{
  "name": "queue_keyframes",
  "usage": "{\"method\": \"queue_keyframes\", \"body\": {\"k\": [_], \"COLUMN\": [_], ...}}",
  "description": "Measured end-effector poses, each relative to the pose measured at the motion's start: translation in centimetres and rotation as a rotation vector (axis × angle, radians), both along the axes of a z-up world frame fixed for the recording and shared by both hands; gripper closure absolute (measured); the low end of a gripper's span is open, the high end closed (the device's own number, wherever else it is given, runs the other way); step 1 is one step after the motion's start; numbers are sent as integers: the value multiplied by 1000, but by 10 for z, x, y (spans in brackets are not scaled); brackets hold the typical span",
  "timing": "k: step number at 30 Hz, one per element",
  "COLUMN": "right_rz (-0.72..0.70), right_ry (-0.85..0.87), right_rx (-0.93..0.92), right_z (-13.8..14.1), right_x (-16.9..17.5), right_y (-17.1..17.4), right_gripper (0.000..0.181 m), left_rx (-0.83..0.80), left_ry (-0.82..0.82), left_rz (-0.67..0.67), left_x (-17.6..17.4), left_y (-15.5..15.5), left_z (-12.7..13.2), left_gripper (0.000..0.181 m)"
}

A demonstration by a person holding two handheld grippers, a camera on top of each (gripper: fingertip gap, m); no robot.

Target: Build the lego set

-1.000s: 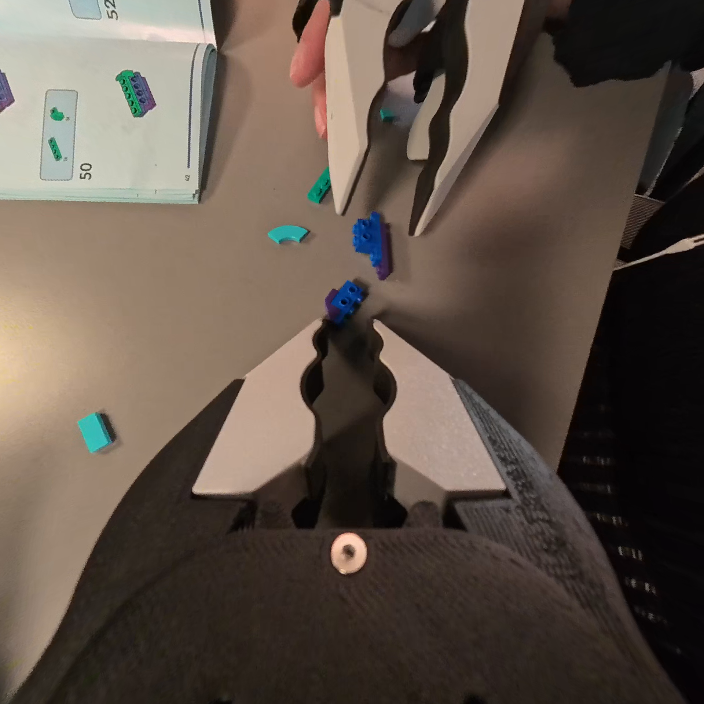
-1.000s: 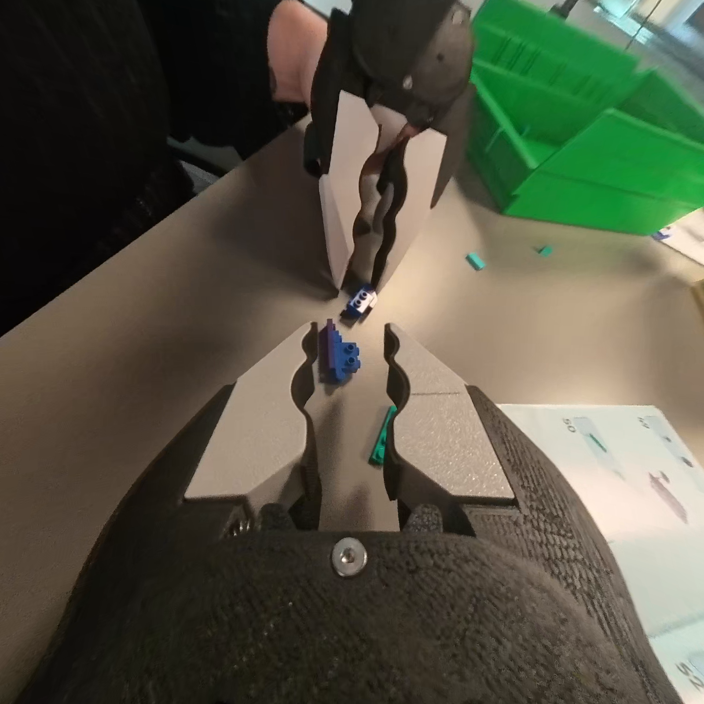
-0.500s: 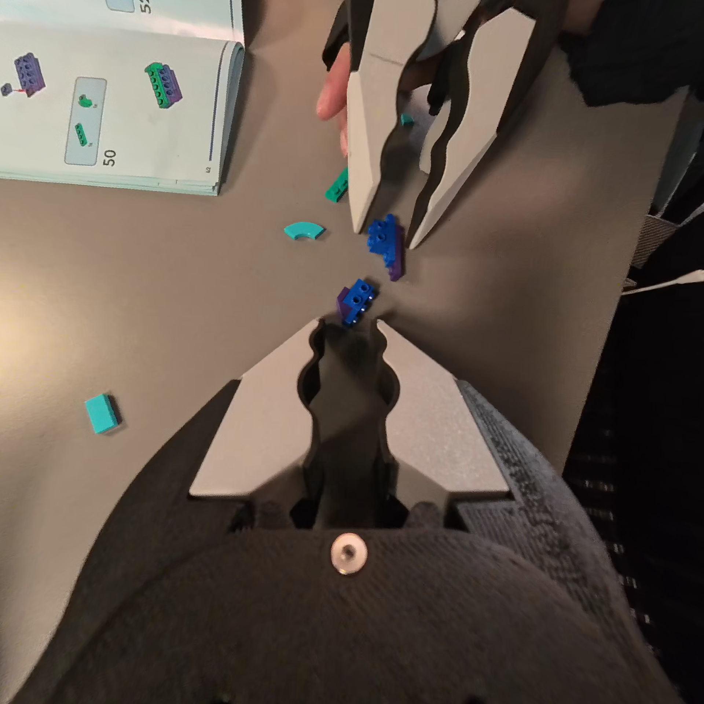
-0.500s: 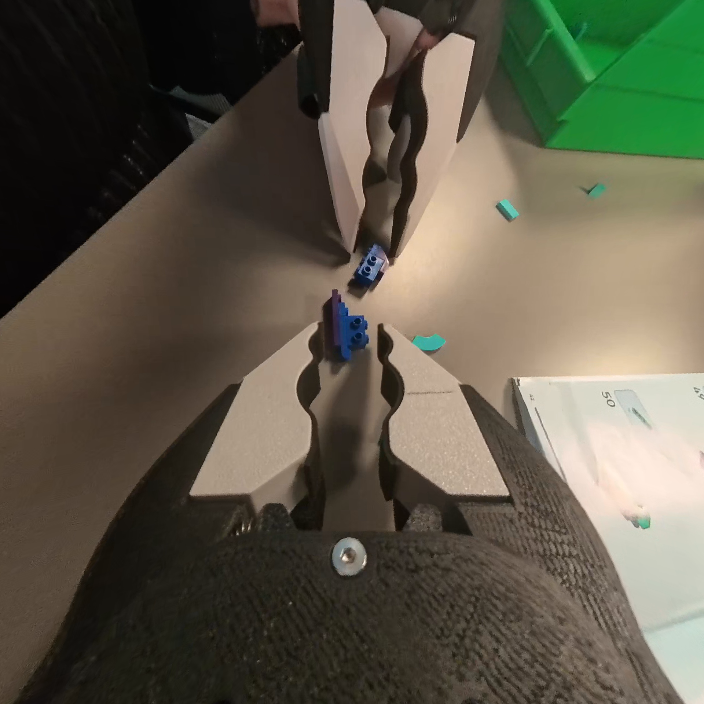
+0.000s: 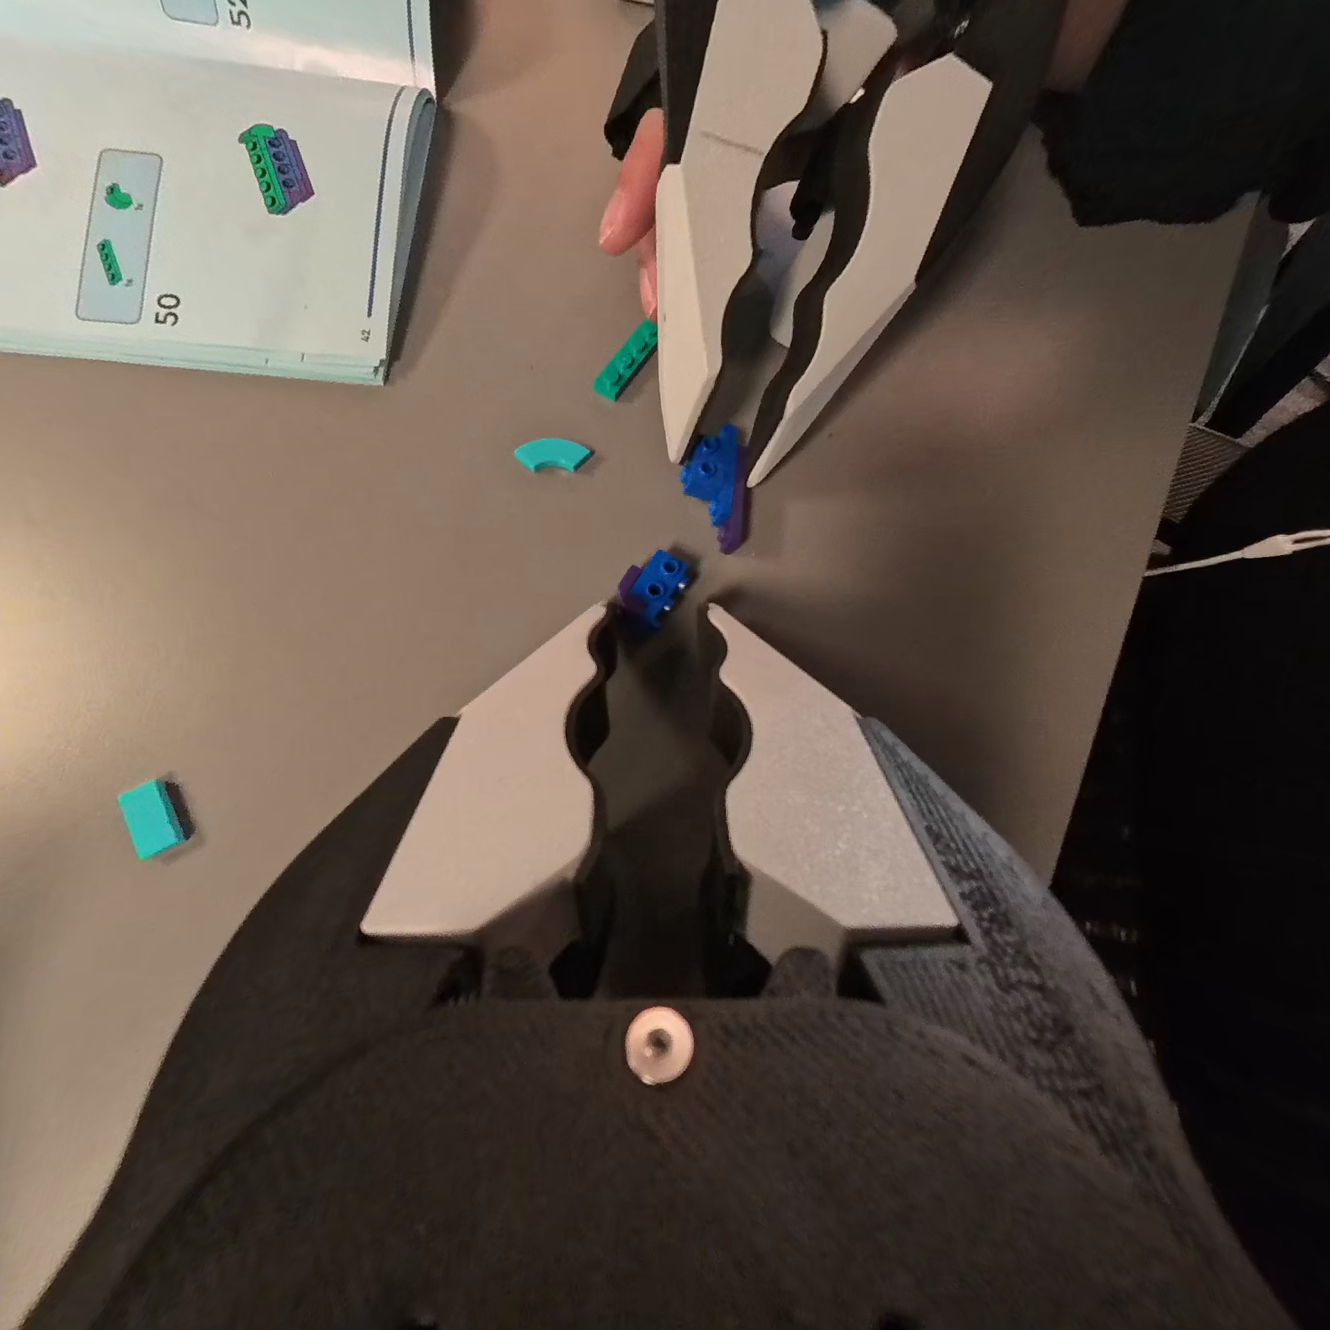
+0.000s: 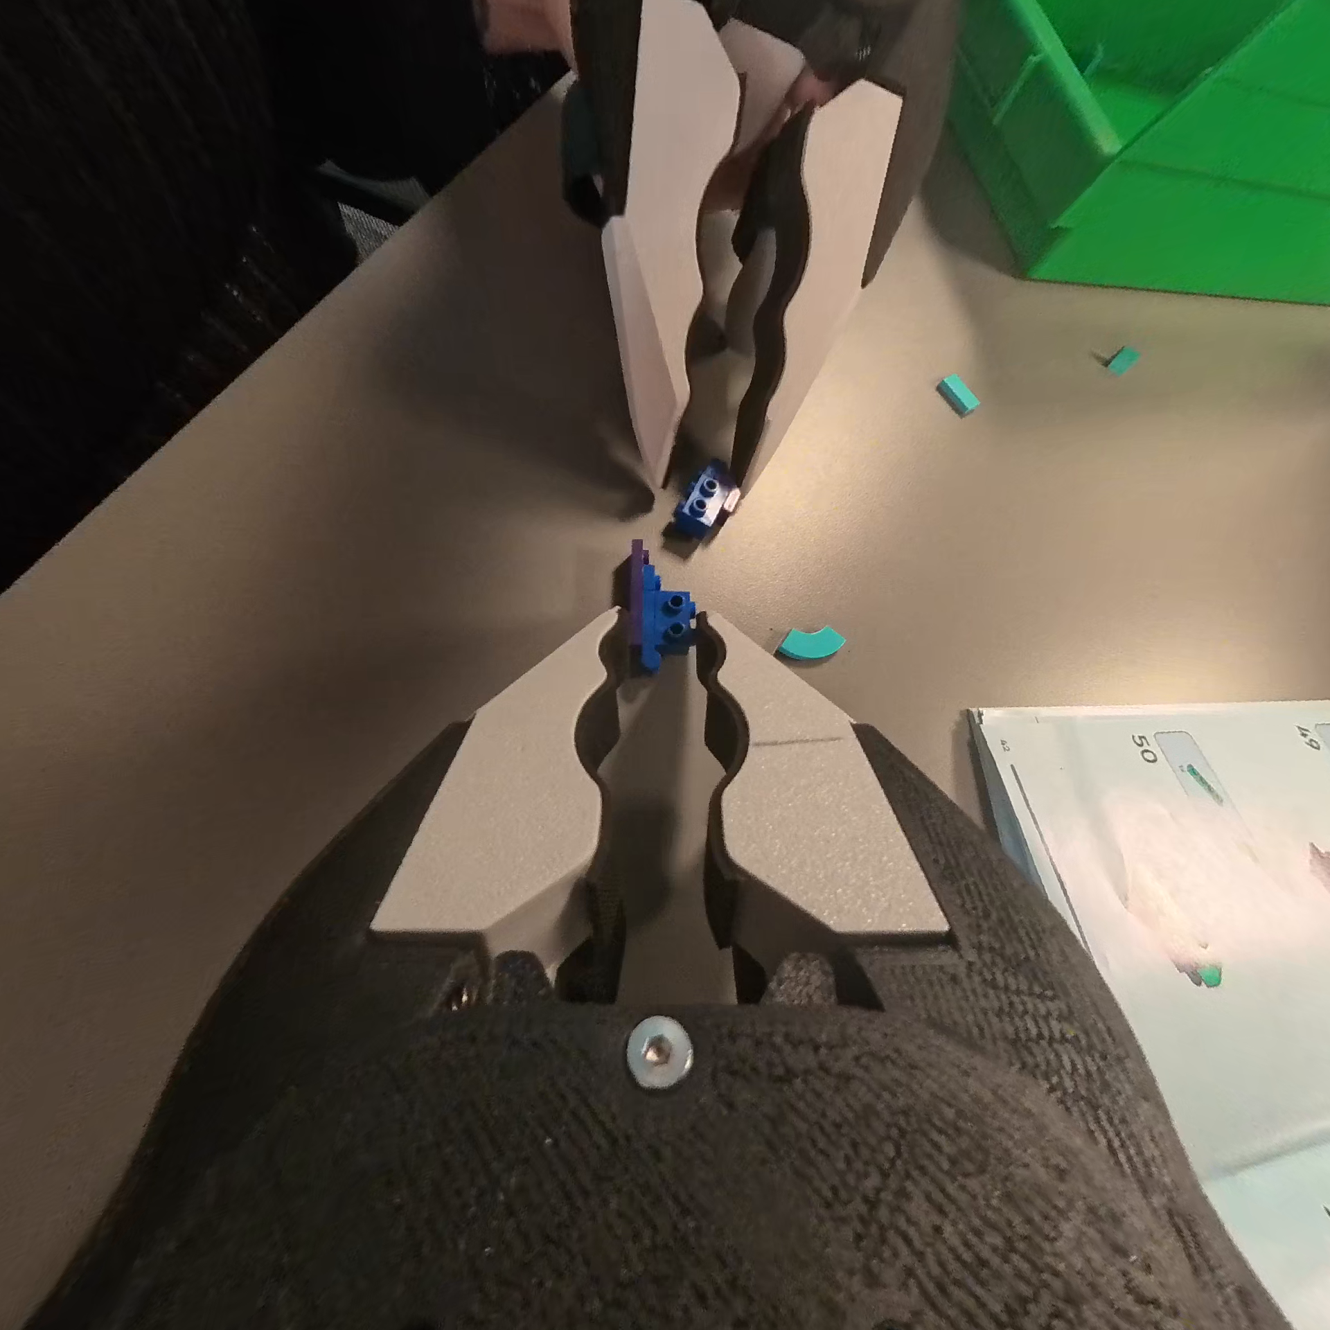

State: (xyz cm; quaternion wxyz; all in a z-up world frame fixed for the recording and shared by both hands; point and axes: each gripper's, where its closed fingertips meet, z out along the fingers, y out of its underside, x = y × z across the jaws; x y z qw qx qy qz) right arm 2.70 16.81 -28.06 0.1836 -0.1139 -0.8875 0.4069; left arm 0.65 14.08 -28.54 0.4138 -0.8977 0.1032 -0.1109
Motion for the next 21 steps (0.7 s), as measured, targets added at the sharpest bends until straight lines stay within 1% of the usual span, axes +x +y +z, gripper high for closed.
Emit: {"method": "queue_keyframes", "body": {"k": [10, 21], "right_rz": [1, 1], "right_ry": [12, 19], "right_rx": [2, 4], "right_z": [0, 1], "right_x": [0, 0], "right_y": [0, 0], "right_gripper": [165, 165], "left_rx": [0, -1], "left_ry": [-8, -54], "left_rz": [7, 6], "left_x": [-1, -1], "left_y": [0, 0], "left_z": [0, 2], "left_gripper": [161, 161]}}
